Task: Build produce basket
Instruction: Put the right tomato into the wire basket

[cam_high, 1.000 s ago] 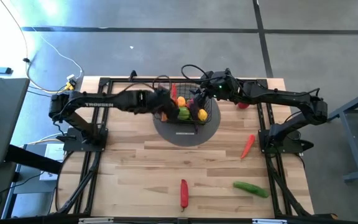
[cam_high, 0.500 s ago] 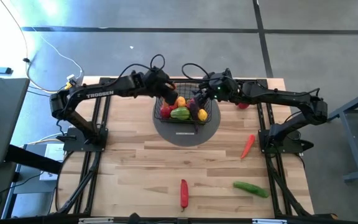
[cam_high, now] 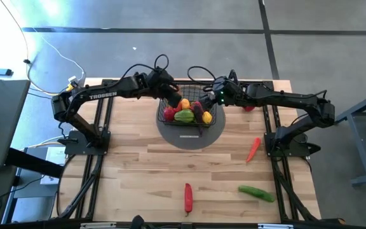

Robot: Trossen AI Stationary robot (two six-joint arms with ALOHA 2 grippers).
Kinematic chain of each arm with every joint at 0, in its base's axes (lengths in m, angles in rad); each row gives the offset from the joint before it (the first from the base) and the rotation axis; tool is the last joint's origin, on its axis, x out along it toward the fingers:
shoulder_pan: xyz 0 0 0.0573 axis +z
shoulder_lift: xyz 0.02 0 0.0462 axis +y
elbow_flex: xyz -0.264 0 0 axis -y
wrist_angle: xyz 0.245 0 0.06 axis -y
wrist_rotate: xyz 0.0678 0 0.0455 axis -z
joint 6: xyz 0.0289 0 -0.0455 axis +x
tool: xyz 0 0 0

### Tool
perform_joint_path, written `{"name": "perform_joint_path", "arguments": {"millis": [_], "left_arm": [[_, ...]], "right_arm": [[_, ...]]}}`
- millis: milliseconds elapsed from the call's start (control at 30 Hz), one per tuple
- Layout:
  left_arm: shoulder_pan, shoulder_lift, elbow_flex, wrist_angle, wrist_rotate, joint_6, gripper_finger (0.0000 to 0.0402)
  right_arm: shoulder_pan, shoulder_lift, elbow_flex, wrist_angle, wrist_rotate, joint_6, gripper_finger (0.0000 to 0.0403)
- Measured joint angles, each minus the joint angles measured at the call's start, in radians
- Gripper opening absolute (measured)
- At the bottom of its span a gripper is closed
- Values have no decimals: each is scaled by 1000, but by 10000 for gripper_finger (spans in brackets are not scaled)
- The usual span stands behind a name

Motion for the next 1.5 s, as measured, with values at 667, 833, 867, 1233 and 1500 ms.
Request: {"name": "perform_joint_path", "arguments": {"millis": [667,833,867,1233,1500], "left_arm": [[0,0,0,-1,57,114,260],[0,0,0,-1,56,146,260],[0,-2,0,-2,57,146,261],[19,-63,0,-9,59,147,260],[42,-107,0,-8,48,147,262]], "right_arm": [[-64,0,0,-329,76,263,393],[-117,0,0,-376,75,266,393],[-131,0,0,-382,75,266,393],[-316,0,0,-535,10,270,393],[-445,0,0,-612,-12,254,392]]}}
